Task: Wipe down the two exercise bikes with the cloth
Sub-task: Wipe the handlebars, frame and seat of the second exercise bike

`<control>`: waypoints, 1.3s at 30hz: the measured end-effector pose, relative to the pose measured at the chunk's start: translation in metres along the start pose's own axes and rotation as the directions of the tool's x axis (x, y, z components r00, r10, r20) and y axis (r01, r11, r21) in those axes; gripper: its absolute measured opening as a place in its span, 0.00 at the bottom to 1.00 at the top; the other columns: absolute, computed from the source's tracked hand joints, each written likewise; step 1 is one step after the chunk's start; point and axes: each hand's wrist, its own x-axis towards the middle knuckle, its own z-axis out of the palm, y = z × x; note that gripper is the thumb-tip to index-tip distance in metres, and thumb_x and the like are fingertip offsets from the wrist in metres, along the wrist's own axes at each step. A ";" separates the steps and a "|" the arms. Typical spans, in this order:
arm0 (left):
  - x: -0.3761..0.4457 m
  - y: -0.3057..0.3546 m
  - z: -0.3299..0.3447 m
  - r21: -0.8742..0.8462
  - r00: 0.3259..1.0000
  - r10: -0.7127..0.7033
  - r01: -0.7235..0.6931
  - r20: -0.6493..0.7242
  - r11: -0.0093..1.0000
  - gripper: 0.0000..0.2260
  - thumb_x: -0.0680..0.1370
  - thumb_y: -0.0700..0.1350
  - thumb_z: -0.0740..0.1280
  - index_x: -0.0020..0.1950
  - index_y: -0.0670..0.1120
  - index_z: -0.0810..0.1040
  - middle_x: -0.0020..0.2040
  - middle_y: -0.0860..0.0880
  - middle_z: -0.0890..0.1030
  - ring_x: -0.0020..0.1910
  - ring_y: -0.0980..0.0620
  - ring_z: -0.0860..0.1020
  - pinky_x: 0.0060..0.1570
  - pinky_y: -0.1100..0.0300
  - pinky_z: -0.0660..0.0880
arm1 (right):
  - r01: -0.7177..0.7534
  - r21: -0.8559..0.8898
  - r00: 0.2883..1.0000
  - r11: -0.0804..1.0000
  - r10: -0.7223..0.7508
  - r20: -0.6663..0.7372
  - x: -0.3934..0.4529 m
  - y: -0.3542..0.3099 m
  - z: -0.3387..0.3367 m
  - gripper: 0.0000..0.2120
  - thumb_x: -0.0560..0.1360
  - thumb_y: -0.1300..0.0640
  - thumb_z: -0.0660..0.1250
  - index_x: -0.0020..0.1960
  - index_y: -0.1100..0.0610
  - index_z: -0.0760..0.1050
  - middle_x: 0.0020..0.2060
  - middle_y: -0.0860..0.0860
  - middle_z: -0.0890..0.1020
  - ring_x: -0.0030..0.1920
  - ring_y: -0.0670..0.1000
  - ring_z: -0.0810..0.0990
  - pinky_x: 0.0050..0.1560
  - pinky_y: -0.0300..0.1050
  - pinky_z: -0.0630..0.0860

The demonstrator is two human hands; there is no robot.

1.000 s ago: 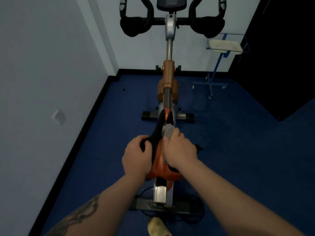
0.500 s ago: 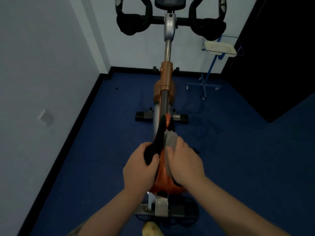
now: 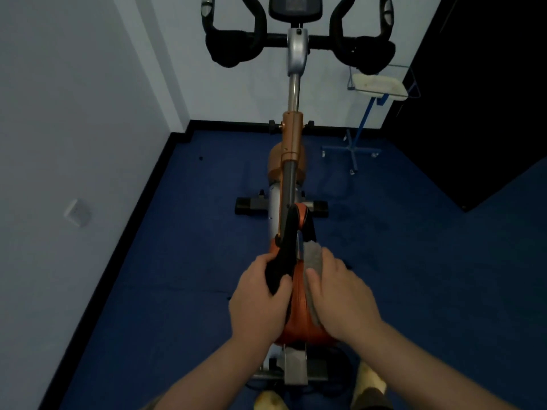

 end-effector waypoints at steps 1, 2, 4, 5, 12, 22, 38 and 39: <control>0.000 0.001 0.001 0.000 1.000 0.005 -0.005 0.005 1.000 0.13 0.77 0.50 0.65 0.61 0.58 0.72 0.49 0.61 0.78 0.49 0.63 0.75 0.40 0.66 0.69 | -0.030 -0.007 0.998 1.000 0.030 0.052 0.014 0.001 -0.004 0.22 0.83 0.44 0.44 0.70 0.56 0.60 0.58 0.53 0.76 0.52 0.53 0.77 0.49 0.48 0.74; 0.001 0.000 0.001 0.002 1.000 0.005 -0.005 0.006 1.000 0.13 0.77 0.50 0.65 0.61 0.58 0.72 0.49 0.61 0.78 0.49 0.63 0.75 0.40 0.66 0.69 | -0.052 -0.017 0.992 0.998 0.054 0.112 0.030 -0.001 -0.007 0.20 0.83 0.45 0.44 0.66 0.57 0.62 0.55 0.55 0.77 0.49 0.54 0.78 0.48 0.49 0.74; 0.000 0.001 -0.001 -0.004 1.000 0.004 -0.004 -0.001 1.000 0.12 0.77 0.50 0.65 0.60 0.59 0.72 0.49 0.61 0.78 0.49 0.63 0.75 0.38 0.68 0.67 | -0.051 -0.036 0.985 0.998 0.057 0.160 0.053 -0.006 -0.009 0.19 0.84 0.48 0.45 0.64 0.59 0.64 0.52 0.56 0.76 0.47 0.55 0.77 0.48 0.51 0.76; 0.000 0.002 -0.001 -0.010 1.000 0.005 -0.005 -0.005 1.000 0.11 0.77 0.50 0.66 0.59 0.60 0.72 0.48 0.62 0.78 0.48 0.64 0.75 0.37 0.69 0.65 | -0.047 -0.047 0.989 0.998 0.053 0.136 0.053 -0.008 -0.007 0.19 0.84 0.47 0.45 0.65 0.59 0.64 0.53 0.56 0.76 0.46 0.54 0.76 0.46 0.51 0.75; 0.001 0.001 0.001 -0.001 0.999 0.015 -0.015 -0.029 1.000 0.12 0.77 0.50 0.65 0.60 0.57 0.73 0.48 0.61 0.78 0.48 0.63 0.76 0.40 0.63 0.71 | -0.040 0.057 0.999 0.998 0.038 0.039 0.016 0.002 -0.005 0.23 0.83 0.45 0.46 0.73 0.57 0.57 0.62 0.53 0.73 0.54 0.53 0.76 0.54 0.50 0.75; 0.001 0.001 0.001 -0.009 0.999 -0.006 0.006 -0.032 1.000 0.13 0.76 0.51 0.65 0.61 0.57 0.73 0.50 0.60 0.78 0.50 0.62 0.76 0.46 0.59 0.74 | 0.003 0.033 0.999 0.999 -0.004 0.045 0.025 0.003 -0.005 0.18 0.83 0.45 0.46 0.65 0.55 0.63 0.51 0.52 0.76 0.44 0.52 0.77 0.43 0.49 0.74; 0.000 0.002 0.000 -0.021 0.999 -0.017 0.016 -0.045 1.000 0.12 0.76 0.50 0.66 0.59 0.58 0.74 0.49 0.60 0.78 0.49 0.62 0.76 0.42 0.64 0.70 | -0.030 0.045 0.997 0.999 0.027 0.078 0.032 0.004 -0.005 0.20 0.83 0.47 0.45 0.65 0.56 0.66 0.58 0.55 0.77 0.53 0.55 0.77 0.54 0.52 0.74; 0.000 0.002 0.000 -0.025 0.999 -0.017 0.016 -0.048 1.000 0.12 0.76 0.50 0.66 0.59 0.58 0.74 0.49 0.60 0.78 0.49 0.62 0.76 0.42 0.63 0.71 | -0.030 0.093 1.000 0.995 0.029 0.011 0.018 0.006 -0.001 0.21 0.83 0.45 0.45 0.67 0.55 0.65 0.59 0.52 0.77 0.54 0.53 0.77 0.53 0.50 0.74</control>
